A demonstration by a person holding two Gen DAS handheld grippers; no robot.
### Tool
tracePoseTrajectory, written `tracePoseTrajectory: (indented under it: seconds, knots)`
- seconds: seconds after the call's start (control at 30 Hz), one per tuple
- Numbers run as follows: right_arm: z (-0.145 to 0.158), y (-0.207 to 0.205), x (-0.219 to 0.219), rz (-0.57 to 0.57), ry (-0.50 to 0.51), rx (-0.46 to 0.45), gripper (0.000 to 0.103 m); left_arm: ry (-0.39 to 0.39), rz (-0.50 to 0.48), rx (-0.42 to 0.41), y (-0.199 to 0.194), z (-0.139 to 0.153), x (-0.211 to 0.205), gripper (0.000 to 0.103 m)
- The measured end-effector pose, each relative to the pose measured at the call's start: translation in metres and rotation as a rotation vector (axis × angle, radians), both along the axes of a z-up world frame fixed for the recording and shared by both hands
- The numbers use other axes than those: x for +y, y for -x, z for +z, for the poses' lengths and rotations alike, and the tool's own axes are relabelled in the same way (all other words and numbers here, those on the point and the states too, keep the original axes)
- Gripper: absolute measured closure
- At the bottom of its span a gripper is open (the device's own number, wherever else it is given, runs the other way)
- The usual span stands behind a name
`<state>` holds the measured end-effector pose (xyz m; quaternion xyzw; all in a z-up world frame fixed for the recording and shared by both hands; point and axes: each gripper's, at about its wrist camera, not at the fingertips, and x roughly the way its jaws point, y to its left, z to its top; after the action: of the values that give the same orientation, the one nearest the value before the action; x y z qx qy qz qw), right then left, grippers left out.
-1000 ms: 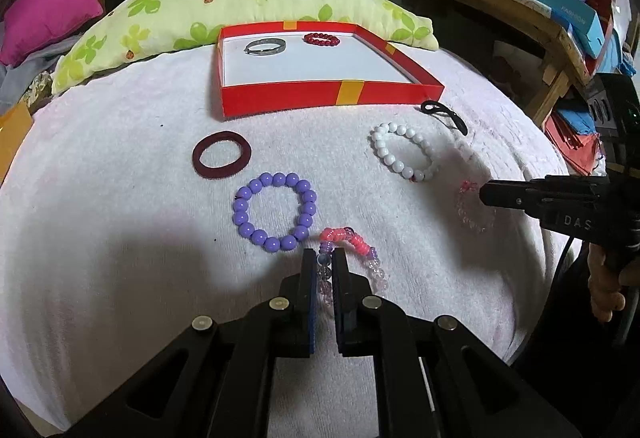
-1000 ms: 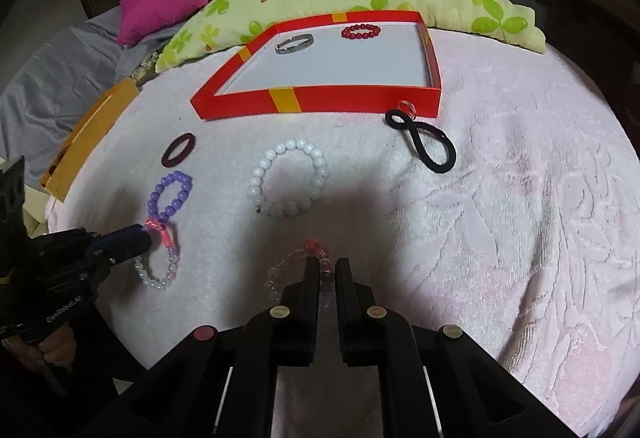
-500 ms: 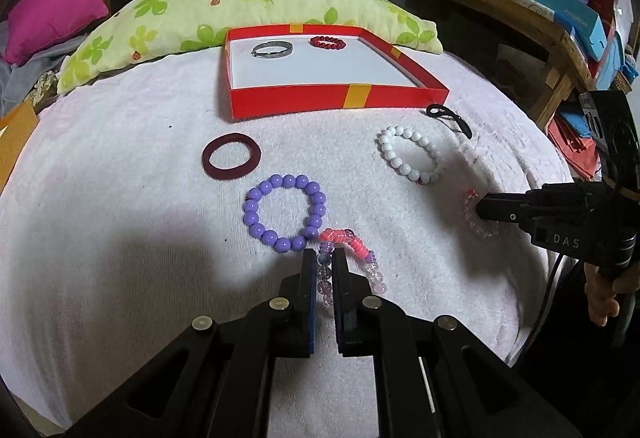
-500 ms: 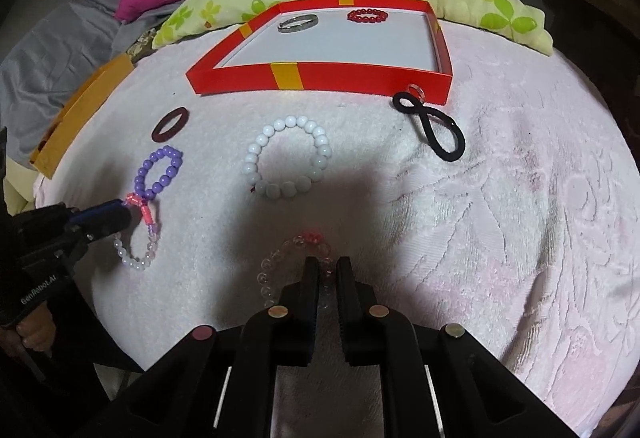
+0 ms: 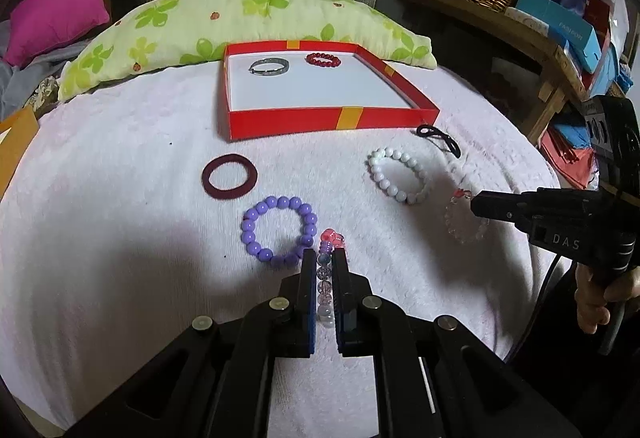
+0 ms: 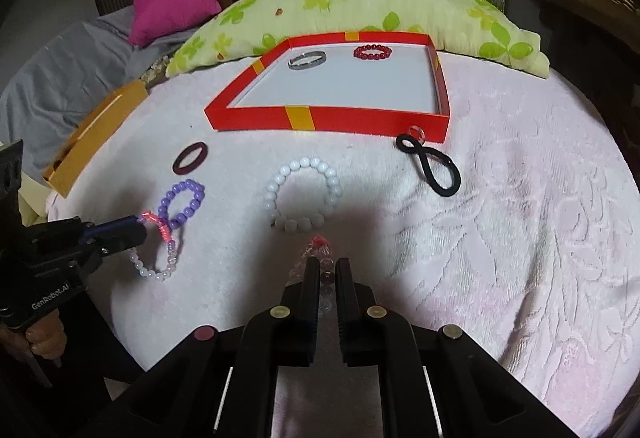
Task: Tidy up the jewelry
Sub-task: 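Carry the pink bracelet in the left tool while the right tool carries its pink bracelet into the tray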
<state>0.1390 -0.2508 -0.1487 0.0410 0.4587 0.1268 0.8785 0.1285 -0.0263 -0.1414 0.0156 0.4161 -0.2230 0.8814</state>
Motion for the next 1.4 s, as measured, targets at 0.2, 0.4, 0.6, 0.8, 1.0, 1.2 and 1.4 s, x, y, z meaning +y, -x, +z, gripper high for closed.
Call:
tracePoseTrajectory:
  seconds: [0.2,0.4,0.6,0.8,1.0,1.2,1.4]
  knots:
    - [0.006,-0.004,0.004,0.004,-0.029,-0.014,0.094,0.008,-0.005,-0.014,-0.005,0.01,-0.003,0.095]
    - [0.015,-0.012,0.003,-0.005,-0.06,-0.032,0.094,-0.003,-0.006,-0.057,-0.017,0.027,-0.006,0.095]
    - [0.028,-0.023,0.002,-0.013,-0.092,-0.056,0.094,-0.024,0.003,-0.102,-0.038,0.044,-0.006,0.095]
    - [0.038,-0.044,0.004,-0.018,-0.091,-0.081,0.094,-0.051,0.002,-0.129,-0.057,0.056,-0.012,0.095]
    - [0.049,-0.077,0.001,-0.063,-0.094,-0.096,0.094,-0.069,0.028,-0.136,-0.082,0.066,-0.021,0.095]
    - [0.059,-0.115,0.003,-0.107,-0.091,-0.102,0.094,-0.075,0.063,-0.143,-0.114,0.074,-0.034,0.095]
    - [0.059,-0.158,0.008,-0.138,-0.097,-0.085,0.094,-0.071,0.106,-0.129,-0.149,0.073,-0.041,0.095]
